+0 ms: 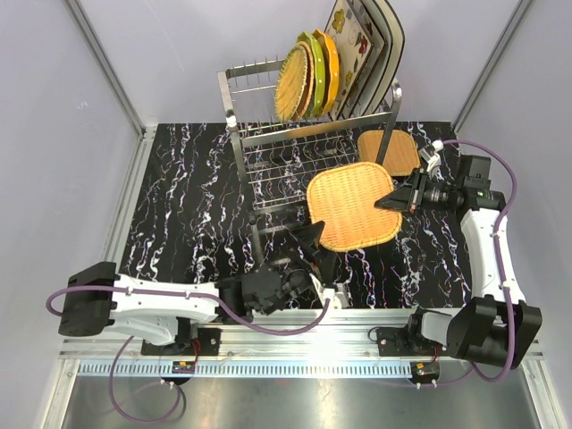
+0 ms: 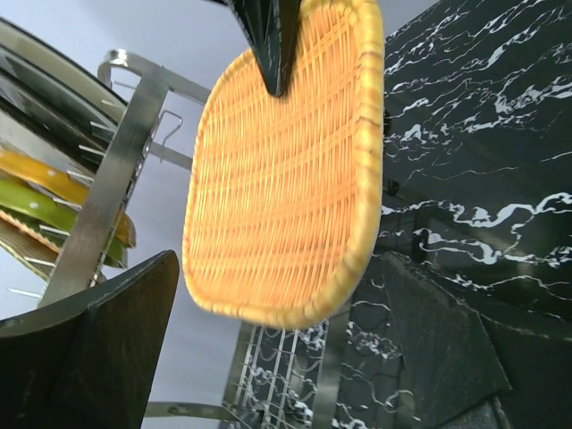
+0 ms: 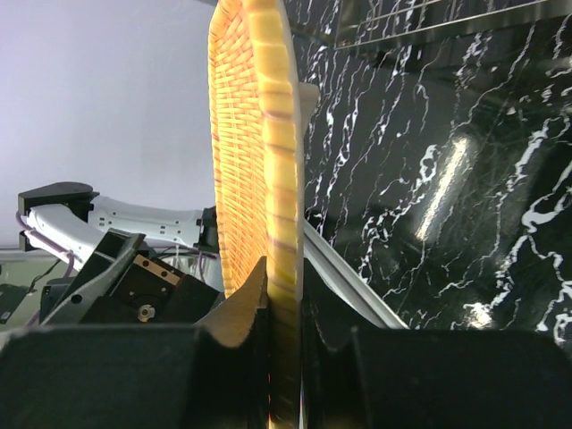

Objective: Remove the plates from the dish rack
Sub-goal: Pass the plate from the left arm to the right

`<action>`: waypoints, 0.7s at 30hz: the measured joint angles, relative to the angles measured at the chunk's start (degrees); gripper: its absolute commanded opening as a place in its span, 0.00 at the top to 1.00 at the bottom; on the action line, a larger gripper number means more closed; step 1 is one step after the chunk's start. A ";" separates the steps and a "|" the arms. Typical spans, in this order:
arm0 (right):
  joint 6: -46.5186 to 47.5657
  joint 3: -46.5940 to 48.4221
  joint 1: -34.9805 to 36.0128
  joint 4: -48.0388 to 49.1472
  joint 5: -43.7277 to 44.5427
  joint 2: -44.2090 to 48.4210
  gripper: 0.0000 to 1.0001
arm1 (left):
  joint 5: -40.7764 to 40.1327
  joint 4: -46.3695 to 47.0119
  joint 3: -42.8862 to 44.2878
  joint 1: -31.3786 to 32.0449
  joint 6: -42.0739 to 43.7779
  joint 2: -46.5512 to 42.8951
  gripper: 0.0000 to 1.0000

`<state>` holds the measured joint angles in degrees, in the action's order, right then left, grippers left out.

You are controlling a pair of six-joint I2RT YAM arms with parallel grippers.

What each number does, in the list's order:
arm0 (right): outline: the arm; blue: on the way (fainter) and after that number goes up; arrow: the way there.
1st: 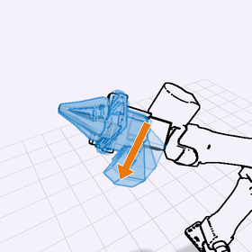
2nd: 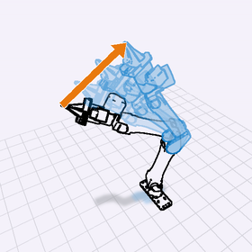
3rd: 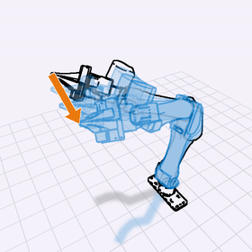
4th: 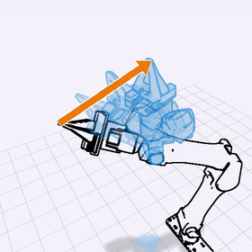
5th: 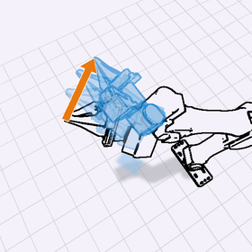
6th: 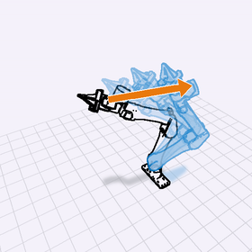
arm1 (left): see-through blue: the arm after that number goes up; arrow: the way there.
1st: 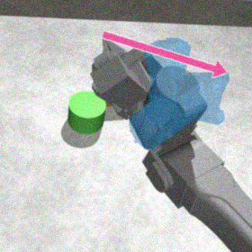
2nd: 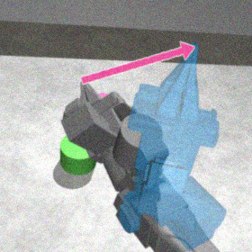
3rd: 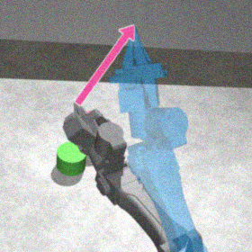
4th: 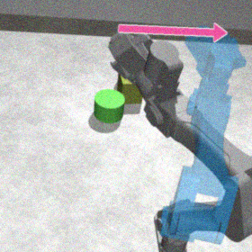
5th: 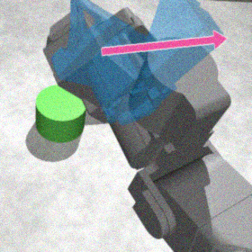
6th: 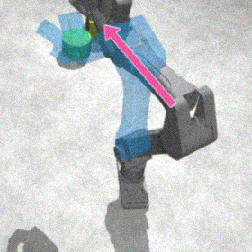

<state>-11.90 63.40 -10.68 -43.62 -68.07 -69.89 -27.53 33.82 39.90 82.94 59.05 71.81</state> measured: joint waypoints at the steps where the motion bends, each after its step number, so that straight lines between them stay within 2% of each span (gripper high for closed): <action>1: 0.39 0.00 -0.57 -0.04 0.04 -0.04 1.00 | -0.07 -0.46 -0.31 0.00 -1.11 -0.76 0.01; 9: 5.95 1.25 -3.85 -4.00 1.53 -2.67 1.00 | -2.23 -1.33 -4.26 0.02 -8.20 -5.86 0.01; 21: 19.41 9.01 -14.47 -11.67 6.36 -7.87 1.00 | -10.45 -3.85 -9.73 0.00 -24.20 -12.61 0.01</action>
<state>7.51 72.40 -25.15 -55.29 -61.71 -77.76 -37.98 29.98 30.17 82.94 34.85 59.20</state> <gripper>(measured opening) 0.175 0.985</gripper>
